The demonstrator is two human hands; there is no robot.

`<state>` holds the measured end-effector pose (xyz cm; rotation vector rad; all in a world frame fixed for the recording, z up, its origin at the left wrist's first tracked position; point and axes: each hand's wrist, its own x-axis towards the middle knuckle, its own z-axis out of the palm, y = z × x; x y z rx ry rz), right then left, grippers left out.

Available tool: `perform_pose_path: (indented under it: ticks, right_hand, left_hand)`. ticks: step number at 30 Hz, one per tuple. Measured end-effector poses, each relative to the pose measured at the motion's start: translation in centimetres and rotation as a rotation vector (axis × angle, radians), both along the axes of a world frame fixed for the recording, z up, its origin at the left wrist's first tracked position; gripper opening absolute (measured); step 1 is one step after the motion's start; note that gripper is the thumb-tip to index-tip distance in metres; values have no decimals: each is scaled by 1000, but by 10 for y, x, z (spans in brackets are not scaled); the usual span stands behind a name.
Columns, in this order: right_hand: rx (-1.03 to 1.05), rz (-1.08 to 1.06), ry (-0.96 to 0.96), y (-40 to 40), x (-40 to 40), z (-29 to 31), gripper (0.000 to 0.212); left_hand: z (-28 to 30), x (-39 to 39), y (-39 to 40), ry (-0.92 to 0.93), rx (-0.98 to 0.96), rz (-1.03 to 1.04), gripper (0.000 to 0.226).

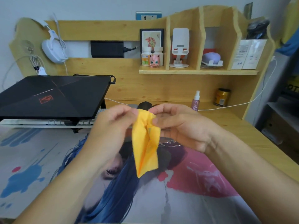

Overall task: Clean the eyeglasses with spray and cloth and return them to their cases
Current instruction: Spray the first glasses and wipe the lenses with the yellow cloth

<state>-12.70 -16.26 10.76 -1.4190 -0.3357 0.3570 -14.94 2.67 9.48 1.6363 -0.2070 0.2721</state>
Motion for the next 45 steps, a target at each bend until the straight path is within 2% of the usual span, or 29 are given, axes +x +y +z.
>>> perform_pose_path:
  ticks: [2,5,7,9,11,14,16,21,23,27,30,32,34,35,38,39,42,45]
  right_hand:
    - [-71,-26,10,-2,13,0,25]
    - [-112,-95,36,2,42,3,26]
    - [-138,-120,37,7,68,2,26]
    - [-233,-160,50,12,96,-6,27]
    - [-427,-230,29,16,122,-21,24]
    - [-728,-404,-68,12,146,-42,19]
    - [-795,-569,-207,-2,148,-46,15]
    - [-585,-949,-468,-57,128,-59,18]
    - [-498,-1045,-454,-77,124,-76,17]
    - [-423,-1224,-218,-119,131,-106,23]
    - [-410,-1207,-99,-135,149,-107,44]
    - [-458,-1134,-151,-134,167,-102,68]
    - [-482,-1046,-186,-130,185,-97,80]
    - [-468,-1010,-197,-126,192,-97,76]
    - [-466,-989,-258,-119,201,-97,23]
    - [-466,-1003,-295,-119,201,-98,16]
    - [-343,-1037,-326,-114,173,-88,11]
    - [-295,-969,-397,-116,122,-79,11]
  left_hand:
    - [5,6,17,-56,108,203,23]
    - [20,24,42,-130,562,466,26]
    - [25,51,49,-115,852,484,29]
    - [22,80,46,-75,1087,472,23]
    - [17,101,33,-47,1270,493,11]
    - [6,114,16,-180,1453,571,18]
    - [-10,120,12,-288,1402,559,28]
    - [-57,128,-10,-422,990,368,22]
    - [-68,131,-28,-498,917,356,19]
    - [-87,128,-48,-673,874,278,19]
    - [-95,123,-42,-718,837,173,22]
    - [-94,117,-38,-699,784,152,22]
    - [-92,113,-37,-682,742,124,22]
    - [-91,112,-36,-677,729,114,21]
    - [-90,112,-35,-647,726,123,19]
    - [-89,112,-34,-627,732,121,18]
    - [-86,110,-27,-573,784,45,13]
    - [-79,109,-14,-430,967,-145,20]
